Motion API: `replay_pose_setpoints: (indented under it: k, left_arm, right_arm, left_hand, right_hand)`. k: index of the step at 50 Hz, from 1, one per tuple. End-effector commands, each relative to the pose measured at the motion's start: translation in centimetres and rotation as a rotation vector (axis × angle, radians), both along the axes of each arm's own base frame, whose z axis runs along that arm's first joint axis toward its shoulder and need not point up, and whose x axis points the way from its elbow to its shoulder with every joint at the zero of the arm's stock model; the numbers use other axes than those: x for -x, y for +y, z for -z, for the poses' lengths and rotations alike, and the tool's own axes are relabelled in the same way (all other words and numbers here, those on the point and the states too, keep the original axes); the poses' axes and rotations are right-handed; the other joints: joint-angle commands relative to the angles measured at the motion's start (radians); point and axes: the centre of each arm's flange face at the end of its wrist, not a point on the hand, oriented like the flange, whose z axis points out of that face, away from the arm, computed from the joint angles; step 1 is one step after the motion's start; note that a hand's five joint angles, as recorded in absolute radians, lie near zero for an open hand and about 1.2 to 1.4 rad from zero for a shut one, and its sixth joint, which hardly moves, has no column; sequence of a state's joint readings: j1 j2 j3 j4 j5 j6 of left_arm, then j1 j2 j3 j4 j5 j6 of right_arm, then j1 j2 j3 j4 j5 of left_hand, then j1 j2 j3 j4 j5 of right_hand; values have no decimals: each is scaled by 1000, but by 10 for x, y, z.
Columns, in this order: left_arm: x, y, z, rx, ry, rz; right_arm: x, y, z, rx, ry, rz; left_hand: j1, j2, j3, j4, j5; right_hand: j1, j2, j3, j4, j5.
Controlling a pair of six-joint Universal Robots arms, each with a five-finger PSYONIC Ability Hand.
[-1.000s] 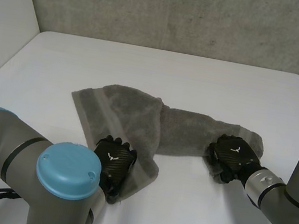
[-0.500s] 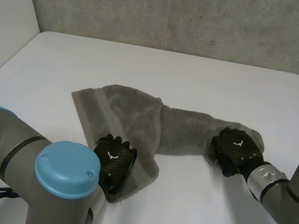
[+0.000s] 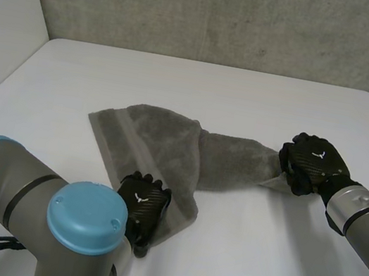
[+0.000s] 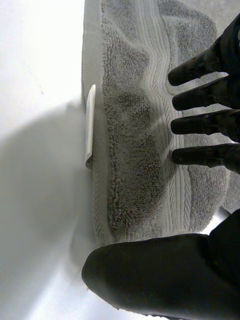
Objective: Fold the towel.
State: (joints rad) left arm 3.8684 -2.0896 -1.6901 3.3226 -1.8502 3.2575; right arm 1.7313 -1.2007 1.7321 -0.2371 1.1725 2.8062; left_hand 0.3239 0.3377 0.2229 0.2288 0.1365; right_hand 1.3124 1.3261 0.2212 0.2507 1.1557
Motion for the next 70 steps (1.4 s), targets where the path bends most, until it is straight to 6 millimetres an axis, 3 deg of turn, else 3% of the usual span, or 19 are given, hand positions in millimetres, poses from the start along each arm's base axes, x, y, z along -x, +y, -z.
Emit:
replay_pose_setpoints:
  k: [1, 14, 27, 29, 31, 33, 38, 43, 48, 63, 68, 70]
  left_arm:
    - [1, 0, 4, -6, -10, 3]
    - [2, 0, 15, -20, -24, 5]
    - [2, -1, 17, -22, -26, 4]
    - [2, -1, 17, -23, -25, 3]
    - [3, -2, 15, -12, -13, 2]
    - [3, -3, 13, -2, -3, 0]
    - [5, -8, -5, 43, 48, -6]
    - [1, -19, -44, 128, 145, -28]
    - [0, -20, -59, 154, 177, -19]
    - [-6, -30, -47, 123, 157, -37]
    - [-6, -27, -35, 87, 125, -24]
    - [-7, -21, -29, 69, 103, -16]
  right_arm:
    - [0, 1, 1, -2, 2, -3]
    - [0, 2, 2, -7, 7, -4]
    - [-1, 3, 2, -8, 8, -8]
    - [-1, 3, 2, -8, 8, -8]
    - [-1, 3, 2, -10, 8, -8]
    - [0, 3, 2, -10, 8, -8]
    - [0, 3, 1, -7, 9, -8]
    - [-1, 4, 1, -8, 10, -10]
    - [-1, 4, 2, -10, 10, -10]
    - [2, 3, -6, 8, 2, 3]
    - [2, 4, -5, 5, 3, 1]
    - [2, 4, -5, 2, 4, 1]
  left_hand:
    - [48, 34, -48, -54, 60]
    - [594, 580, -48, -54, 606]
    - [641, 627, -48, -54, 654]
    - [729, 715, -48, -54, 742]
    - [998, 984, -48, -54, 1011]
    - [1072, 1058, -48, -54, 1084]
    - [1072, 1059, -48, -54, 1085]
    - [1072, 1059, -48, -54, 1085]
    - [1072, 1059, -48, -54, 1085]
    - [1072, 1059, -48, -54, 1085]
    - [1072, 1059, -48, -54, 1085]
    - [273, 259, -48, -54, 286]
  right_hand:
    - [84, 70, -47, -76, 66]
    - [84, 70, -47, -76, 66]
    - [84, 70, -47, -76, 66]
    - [84, 70, -47, -76, 66]
    - [84, 70, -47, -76, 66]
    - [84, 70, -47, -76, 66]
    - [84, 70, -47, -76, 66]
    - [84, 70, -47, -76, 66]
    - [84, 70, -47, -76, 66]
    - [84, 70, -47, -76, 66]
    - [84, 70, -47, -76, 66]
    - [84, 70, -47, -76, 66]
